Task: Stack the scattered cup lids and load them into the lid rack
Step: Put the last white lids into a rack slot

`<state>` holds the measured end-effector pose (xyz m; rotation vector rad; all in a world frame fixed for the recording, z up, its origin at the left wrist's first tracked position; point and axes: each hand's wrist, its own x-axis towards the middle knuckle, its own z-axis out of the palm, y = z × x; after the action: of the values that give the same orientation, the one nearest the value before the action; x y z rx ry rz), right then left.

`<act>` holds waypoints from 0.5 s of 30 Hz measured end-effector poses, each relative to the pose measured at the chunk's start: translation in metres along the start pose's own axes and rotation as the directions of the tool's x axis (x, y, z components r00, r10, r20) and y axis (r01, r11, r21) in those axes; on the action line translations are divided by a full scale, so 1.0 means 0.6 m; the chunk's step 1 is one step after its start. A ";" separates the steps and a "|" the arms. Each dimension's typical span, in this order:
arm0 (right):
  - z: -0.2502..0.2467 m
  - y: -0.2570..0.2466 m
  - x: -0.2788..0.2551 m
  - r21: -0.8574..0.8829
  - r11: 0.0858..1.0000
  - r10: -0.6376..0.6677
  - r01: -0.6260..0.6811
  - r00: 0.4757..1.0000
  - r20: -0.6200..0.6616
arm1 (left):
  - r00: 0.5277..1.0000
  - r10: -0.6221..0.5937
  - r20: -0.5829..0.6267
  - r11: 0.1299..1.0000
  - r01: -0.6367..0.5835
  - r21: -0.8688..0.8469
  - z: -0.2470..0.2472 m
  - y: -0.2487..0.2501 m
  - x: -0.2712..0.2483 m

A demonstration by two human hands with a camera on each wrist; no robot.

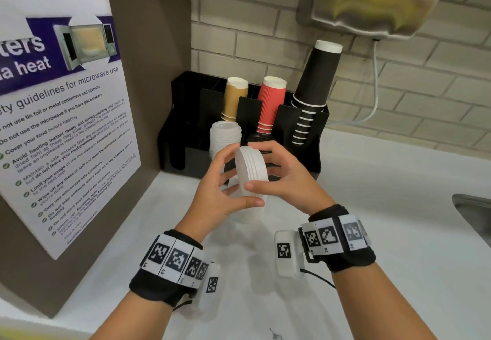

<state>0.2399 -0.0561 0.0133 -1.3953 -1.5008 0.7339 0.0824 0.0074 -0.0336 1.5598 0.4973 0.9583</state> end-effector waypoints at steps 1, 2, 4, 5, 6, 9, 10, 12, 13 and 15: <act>0.000 0.001 0.002 0.001 1.000 -0.006 0.006 1.000 -0.003 | 1.000 0.011 0.003 1.000 -0.011 0.006 0.000 -0.001 0.001; -0.003 0.002 0.006 0.007 1.000 -0.013 0.014 1.000 -0.010 | 1.000 0.021 0.004 1.000 -0.021 0.002 -0.002 -0.003 0.003; -0.023 0.005 0.018 0.007 0.999 -0.042 0.043 0.995 -0.085 | 1.000 0.016 -0.025 1.000 -0.016 -0.005 -0.009 -0.003 0.006; -0.039 0.010 0.027 -0.021 0.998 -0.065 0.063 0.984 -0.163 | 0.998 0.012 -0.054 1.000 -0.012 0.009 -0.016 -0.003 0.007; -0.060 0.016 0.037 -0.074 0.995 -0.083 0.066 0.965 -0.249 | 0.996 0.018 -0.086 0.999 -0.015 0.030 -0.024 -0.004 0.009; -0.126 0.048 0.061 -0.359 0.929 -0.056 -0.094 0.920 -0.387 | 0.984 0.068 -0.166 0.995 -0.056 0.078 -0.053 -0.009 0.009; -0.144 0.063 0.067 -0.461 0.871 -0.019 -0.171 0.925 -0.380 | 0.980 0.081 -0.184 0.993 -0.064 0.097 -0.062 -0.011 0.008; -0.167 0.090 0.079 -0.613 0.737 0.085 -0.285 0.938 -0.335 | 0.973 0.090 -0.215 0.990 -0.064 0.127 -0.076 -0.015 0.006; -0.171 0.100 0.085 -0.669 0.671 0.138 -0.319 0.941 -0.310 | 0.970 0.090 -0.227 0.989 -0.060 0.137 -0.080 -0.017 0.005; -0.171 0.116 0.096 -0.753 0.557 0.232 -0.350 0.936 -0.264 | 0.966 0.090 -0.241 0.988 -0.056 0.144 -0.086 -0.021 0.005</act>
<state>0.3663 -0.0045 0.0048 -2.3706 -1.5630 0.0932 0.0457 0.0438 -0.0458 1.5971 0.6964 1.2057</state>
